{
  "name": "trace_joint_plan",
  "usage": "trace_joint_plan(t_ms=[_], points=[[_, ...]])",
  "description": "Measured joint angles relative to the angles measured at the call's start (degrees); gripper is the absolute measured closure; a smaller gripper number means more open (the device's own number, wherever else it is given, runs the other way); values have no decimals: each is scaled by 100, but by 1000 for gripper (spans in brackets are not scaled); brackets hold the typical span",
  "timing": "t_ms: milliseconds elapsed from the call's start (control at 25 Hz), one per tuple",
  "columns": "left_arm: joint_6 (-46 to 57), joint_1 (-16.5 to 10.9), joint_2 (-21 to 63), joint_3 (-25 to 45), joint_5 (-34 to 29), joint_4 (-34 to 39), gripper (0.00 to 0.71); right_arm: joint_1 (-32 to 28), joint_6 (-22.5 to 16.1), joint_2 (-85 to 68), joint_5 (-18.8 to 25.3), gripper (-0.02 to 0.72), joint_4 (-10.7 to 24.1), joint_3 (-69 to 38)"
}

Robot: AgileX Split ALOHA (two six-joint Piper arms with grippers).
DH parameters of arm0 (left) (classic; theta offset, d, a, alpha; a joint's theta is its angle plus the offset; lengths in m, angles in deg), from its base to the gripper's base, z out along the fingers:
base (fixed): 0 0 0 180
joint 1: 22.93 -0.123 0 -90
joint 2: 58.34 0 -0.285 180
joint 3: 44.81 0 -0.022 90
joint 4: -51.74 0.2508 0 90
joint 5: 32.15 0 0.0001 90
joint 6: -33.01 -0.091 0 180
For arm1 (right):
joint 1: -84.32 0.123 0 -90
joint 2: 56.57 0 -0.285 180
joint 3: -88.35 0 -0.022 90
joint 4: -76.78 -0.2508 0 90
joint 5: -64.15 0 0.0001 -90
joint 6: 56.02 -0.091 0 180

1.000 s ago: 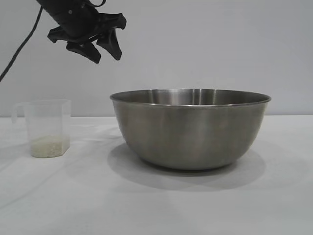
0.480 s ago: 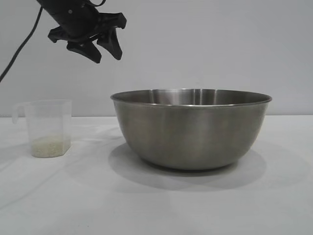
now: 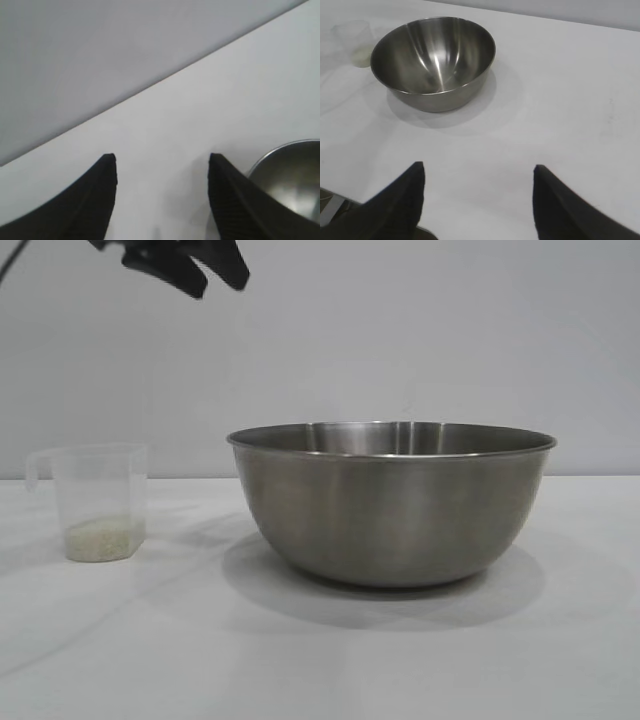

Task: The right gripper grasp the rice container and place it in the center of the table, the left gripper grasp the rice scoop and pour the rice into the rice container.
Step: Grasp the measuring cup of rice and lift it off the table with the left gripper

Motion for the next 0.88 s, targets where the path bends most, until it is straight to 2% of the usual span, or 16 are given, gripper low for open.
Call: trace_joint_plan(t_ms=[680, 840, 880], points=[[44, 0, 0, 0, 45, -117, 368, 0, 0, 0, 0, 305, 3, 0], [354, -25, 0, 53, -99, -69, 368, 0, 0, 0, 0, 305, 3, 0], [623, -39, 0, 64, -126, 158, 368, 0, 0, 0, 0, 305, 3, 0]])
